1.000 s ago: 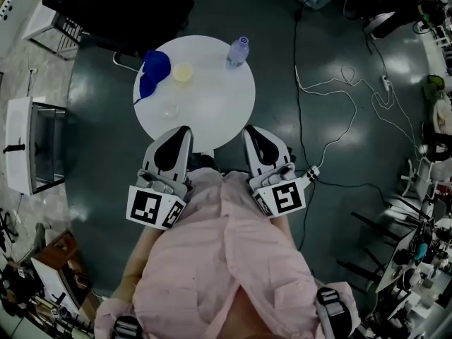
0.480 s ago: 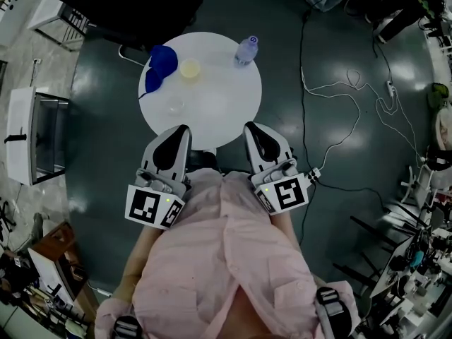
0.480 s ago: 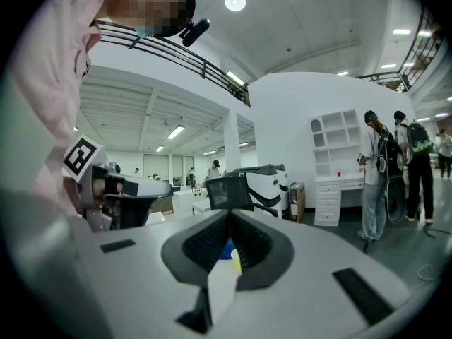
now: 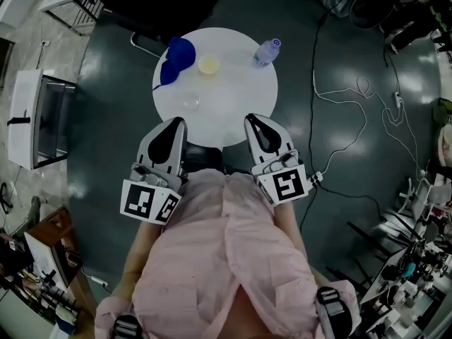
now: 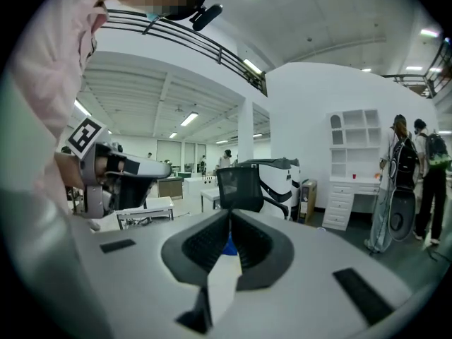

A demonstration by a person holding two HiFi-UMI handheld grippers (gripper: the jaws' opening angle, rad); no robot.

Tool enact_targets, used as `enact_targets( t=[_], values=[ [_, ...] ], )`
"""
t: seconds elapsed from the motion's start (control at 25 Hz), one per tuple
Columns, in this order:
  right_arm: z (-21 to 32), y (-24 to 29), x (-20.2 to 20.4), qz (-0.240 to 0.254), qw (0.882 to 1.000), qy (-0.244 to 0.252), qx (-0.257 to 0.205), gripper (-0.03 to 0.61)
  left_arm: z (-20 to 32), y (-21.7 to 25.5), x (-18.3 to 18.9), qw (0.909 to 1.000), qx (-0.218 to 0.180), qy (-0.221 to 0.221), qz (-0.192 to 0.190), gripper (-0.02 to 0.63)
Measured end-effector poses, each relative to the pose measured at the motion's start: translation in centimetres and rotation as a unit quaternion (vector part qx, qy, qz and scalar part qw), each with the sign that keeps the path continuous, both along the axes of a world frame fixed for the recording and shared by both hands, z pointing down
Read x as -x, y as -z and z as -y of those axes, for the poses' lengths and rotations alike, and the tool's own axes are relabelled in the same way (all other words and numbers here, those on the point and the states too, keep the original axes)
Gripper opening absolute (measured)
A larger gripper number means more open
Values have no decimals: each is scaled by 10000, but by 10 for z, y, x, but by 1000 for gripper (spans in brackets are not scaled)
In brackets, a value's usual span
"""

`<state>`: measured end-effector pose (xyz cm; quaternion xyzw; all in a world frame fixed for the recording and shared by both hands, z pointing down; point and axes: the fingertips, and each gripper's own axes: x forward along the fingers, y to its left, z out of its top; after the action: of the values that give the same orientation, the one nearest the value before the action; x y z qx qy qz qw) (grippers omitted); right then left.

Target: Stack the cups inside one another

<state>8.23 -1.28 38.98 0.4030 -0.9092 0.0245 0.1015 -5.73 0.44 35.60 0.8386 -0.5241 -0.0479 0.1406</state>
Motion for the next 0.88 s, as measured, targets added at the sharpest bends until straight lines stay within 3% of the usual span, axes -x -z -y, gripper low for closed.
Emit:
enact_targets(
  t=[0.2,0.4,0.6,0.68,0.88],
  values=[
    [16,-3,37,-329,9991,283,13,34,20,3,43,9997,31,242,68,20],
    [26,-16,70,-979,9932,609,170,35,39,12,68,9997,76,215,58,20],
    [34,-47,104,-1517,9831,921,457,41,55,10,88,9998,146,111,-13,20],
    [34,-63,119,-1591,9788,1138,614,110,59,6,94,9998,192,62,-43,20],
    [33,-99,147,-2196,9610,1475,810,126,66,-2,109,9995,296,-61,-93,20]
  ],
)
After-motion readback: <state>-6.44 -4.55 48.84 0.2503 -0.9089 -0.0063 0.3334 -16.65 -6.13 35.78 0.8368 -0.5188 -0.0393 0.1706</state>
